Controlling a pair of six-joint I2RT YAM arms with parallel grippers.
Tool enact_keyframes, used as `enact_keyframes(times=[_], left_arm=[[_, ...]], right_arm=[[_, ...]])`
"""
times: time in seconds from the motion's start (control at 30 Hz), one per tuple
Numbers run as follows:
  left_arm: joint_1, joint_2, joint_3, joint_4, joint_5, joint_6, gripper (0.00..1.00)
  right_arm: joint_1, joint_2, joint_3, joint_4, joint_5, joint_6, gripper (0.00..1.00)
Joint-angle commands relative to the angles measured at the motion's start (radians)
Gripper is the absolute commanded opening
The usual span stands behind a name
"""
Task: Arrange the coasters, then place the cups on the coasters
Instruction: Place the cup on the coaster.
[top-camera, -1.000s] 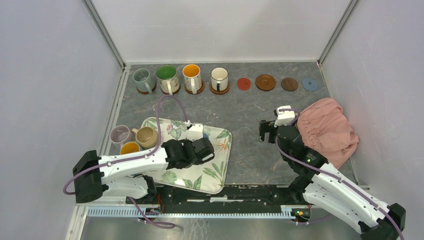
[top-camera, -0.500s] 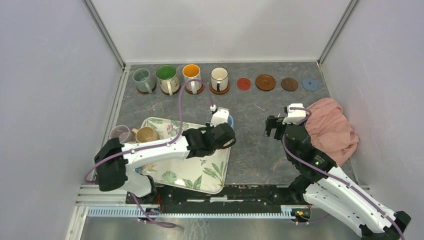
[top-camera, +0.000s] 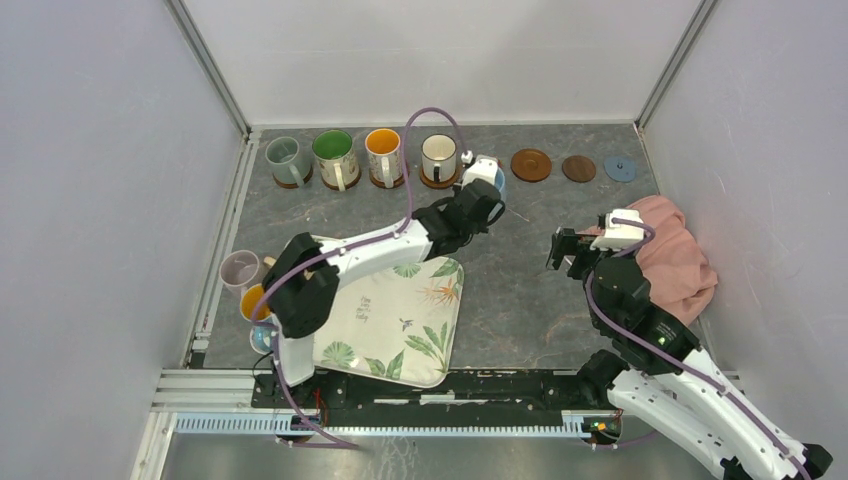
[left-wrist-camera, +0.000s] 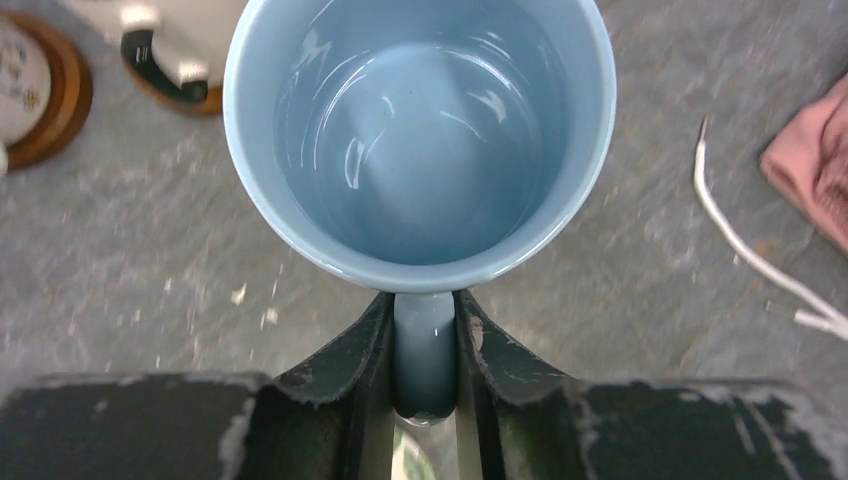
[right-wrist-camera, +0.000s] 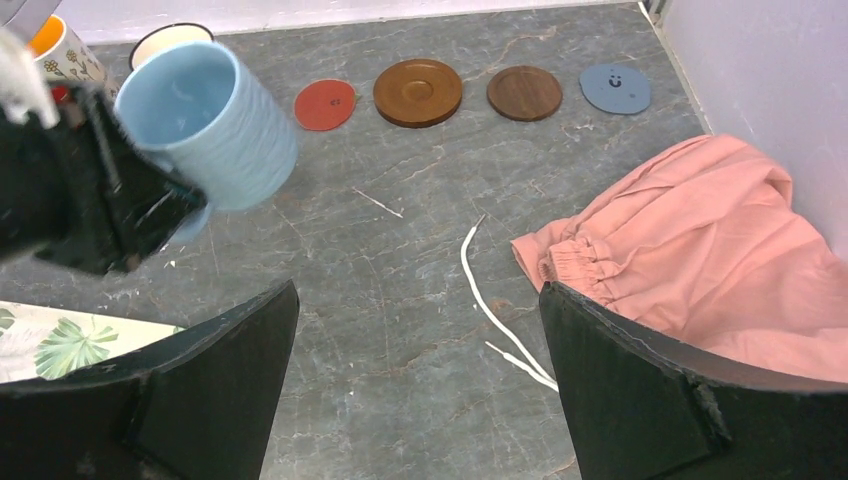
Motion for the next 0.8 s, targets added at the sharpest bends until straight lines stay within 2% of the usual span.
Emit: enact_keyframes(times=[0.0, 0.33, 0.53, 0.77], left_arm=[[0.049, 0.079, 0.182, 0.177, 0.021, 0.123, 0.02], [0.144, 0.374, 0.551, 0.123, 0.085, 0.286, 0.02], [0.193, 0.541, 0.807, 0.035, 0.097, 0.27, 0.02], [0.22, 0.672, 0.984, 0.006, 0.154, 0.299, 0.02]], right_arm=[[-0.002, -0.025, 0.048, -0.051, 0.071, 0.011, 0.98], [-0.002, -0.021, 0.068, -0.064, 0.055, 0.009, 0.98], [-0.001, -0.008, 0.088, -0.082, 0.035, 0.008, 0.98], [-0.001, -0.013, 0.102, -0.114, 0.013, 0.017, 0.98]])
